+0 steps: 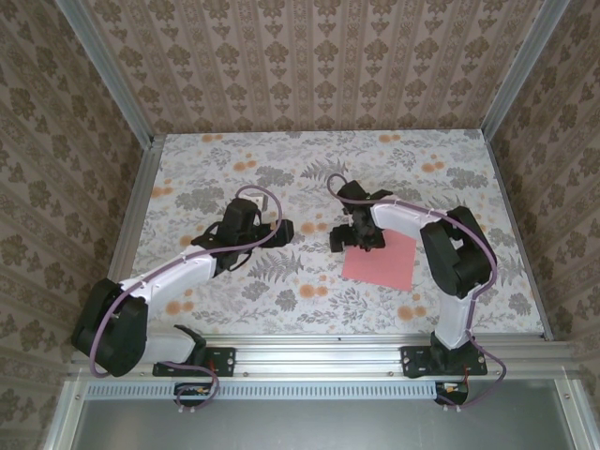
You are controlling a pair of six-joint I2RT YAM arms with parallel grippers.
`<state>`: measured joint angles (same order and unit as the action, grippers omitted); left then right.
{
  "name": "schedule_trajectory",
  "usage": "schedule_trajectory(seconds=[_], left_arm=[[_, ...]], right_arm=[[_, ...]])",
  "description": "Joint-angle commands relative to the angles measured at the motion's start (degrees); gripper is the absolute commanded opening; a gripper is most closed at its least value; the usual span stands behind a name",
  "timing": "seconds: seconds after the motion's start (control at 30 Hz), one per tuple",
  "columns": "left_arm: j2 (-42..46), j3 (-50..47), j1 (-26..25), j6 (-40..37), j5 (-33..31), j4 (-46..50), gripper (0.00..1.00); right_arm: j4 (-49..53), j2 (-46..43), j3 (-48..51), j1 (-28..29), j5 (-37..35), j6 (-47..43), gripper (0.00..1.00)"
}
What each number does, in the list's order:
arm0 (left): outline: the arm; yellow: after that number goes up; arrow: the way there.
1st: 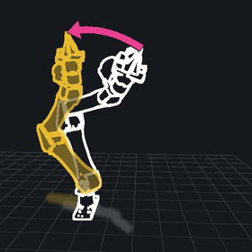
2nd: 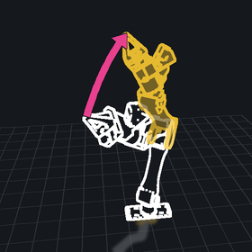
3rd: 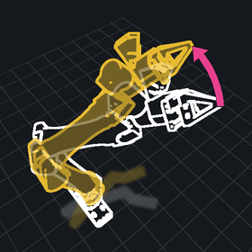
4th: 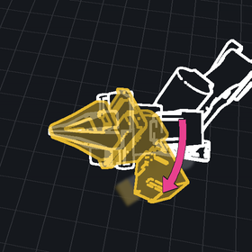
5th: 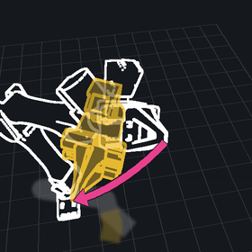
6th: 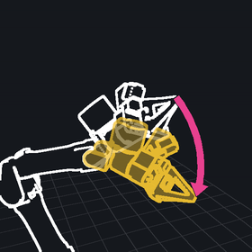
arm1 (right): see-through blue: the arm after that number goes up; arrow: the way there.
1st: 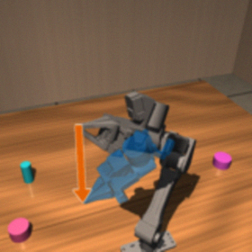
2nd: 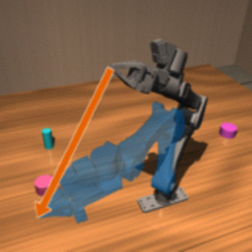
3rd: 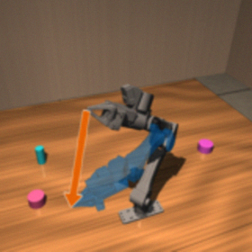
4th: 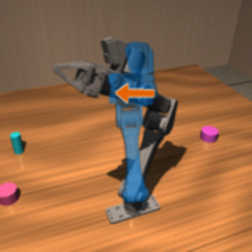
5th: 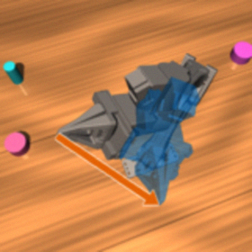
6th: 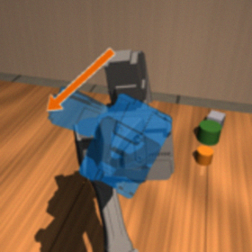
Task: Fold a paper plane with a square sheet of paper (pick it up from the middle)
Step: Move the square sheet of paper to the center of the table.
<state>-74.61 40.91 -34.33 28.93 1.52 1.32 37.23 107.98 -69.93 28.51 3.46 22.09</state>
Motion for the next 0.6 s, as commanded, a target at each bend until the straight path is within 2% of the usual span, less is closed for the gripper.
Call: schedule_trajectory(seconds=[0.0,0.13,0.23,0.33,0.4,0.47,0.57], left_arm=[[0.6,0.9,0.6,-0.2,-1.1,0.6,1.0],[0.6,0.9,0.7,0.0,-1.8,0.4,1.0],[0.6,0.9,0.7,0.0,-2.0,0.2,1.0],[0.8,0.9,0.7,-0.1,-2.0,0.2,1.0],[1.0,0.8,0.7,-0.1,-2.2,0.1,1.0],[1.5,0.5,0.8,0.0,-2.6,0.1,1.0],[2.6,-0.8,0.9,0.3,-3.6,-0.6,1.0]], right_arm=[[-0.4,1.4,0.4,2.2,7.3,-5.2,0.92],[0.0,0.6,0.0,4.4,10.3,-8.8,0.91],[1.7,-1.3,-1.6,5.5,9.2,-10.3,0.9],[4.7,-5.0,-3.4,5.6,2.3,-8.2,0.91],[7.1,-7.1,-3.9,5.3,-6.2,-4.6,0.94],[9.4,-8.0,-3.7,4.2,-11.5,-1.4,0.95],[11.3,-8.1,-2.4,1.8,-13.3,1.6,0.95]])
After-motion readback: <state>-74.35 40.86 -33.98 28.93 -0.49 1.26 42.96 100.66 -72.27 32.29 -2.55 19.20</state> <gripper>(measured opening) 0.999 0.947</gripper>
